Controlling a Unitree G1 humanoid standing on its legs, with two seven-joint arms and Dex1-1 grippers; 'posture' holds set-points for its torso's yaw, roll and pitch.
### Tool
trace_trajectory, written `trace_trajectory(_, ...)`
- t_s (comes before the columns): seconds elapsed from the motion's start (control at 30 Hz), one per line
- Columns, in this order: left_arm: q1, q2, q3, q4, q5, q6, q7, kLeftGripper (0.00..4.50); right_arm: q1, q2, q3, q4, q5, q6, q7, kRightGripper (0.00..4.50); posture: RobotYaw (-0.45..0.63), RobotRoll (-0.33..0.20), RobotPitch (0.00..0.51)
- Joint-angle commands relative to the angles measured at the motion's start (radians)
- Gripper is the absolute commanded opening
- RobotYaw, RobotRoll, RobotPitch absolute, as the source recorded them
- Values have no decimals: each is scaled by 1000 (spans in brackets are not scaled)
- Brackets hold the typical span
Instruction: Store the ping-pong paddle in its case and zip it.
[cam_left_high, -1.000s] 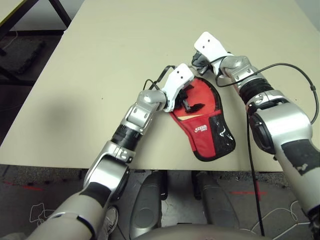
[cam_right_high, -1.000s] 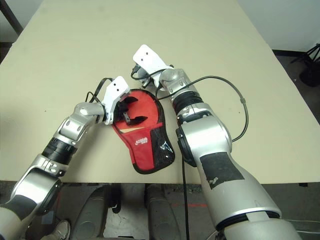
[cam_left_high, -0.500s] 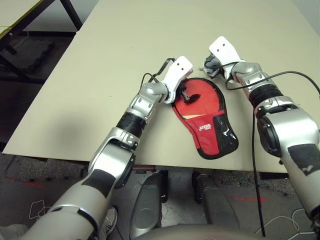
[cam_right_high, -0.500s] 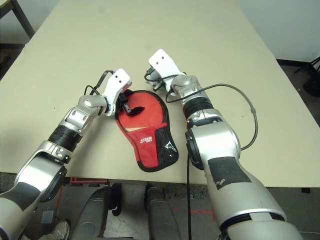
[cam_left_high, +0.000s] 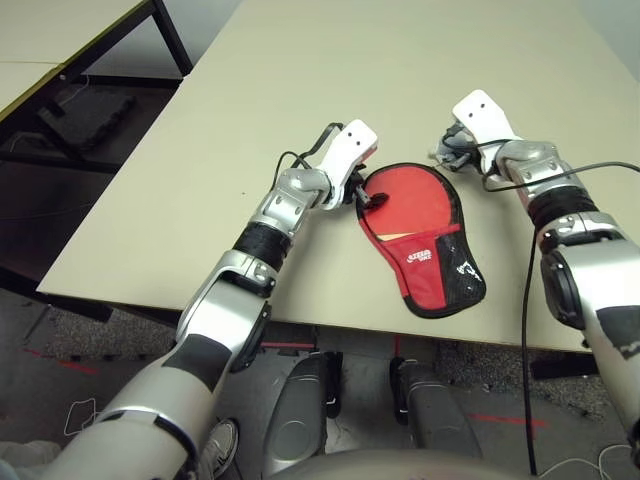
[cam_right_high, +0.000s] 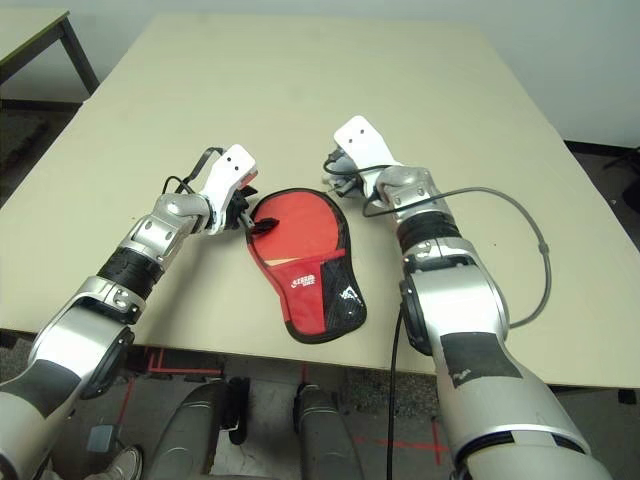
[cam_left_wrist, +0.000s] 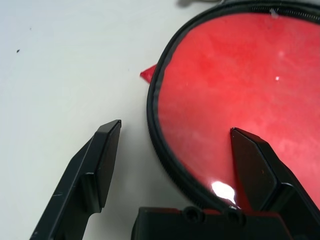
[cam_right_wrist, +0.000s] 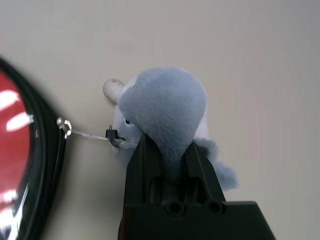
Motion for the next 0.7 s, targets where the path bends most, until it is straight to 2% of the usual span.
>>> trace_trajectory(0.03,21,-13,-29,73,39,2,-15,4500,109,-51,-23,-150,14,122,12,207,-132,0,145)
trace_trajectory(0.17,-30,-41,2,108,22,-67,-36,4500,167,-39,-28,-249,27,172,-7,205,-159,0,149)
trace_trajectory(0.53,-231,-79,67,279,-16,-288,-201,4500,151,35,-1,-213,22,137,-61,204,-161,0,162)
trace_trajectory(0.63,-252,-79,70,305,-23,-299,-279,4500,144,44,9,-202,16,124,-58,204,-159,0,165)
trace_trajectory(0.7,-244,-74,37,327,12,-284,-323,4500,140,47,15,-201,12,120,-52,204,-160,0,166)
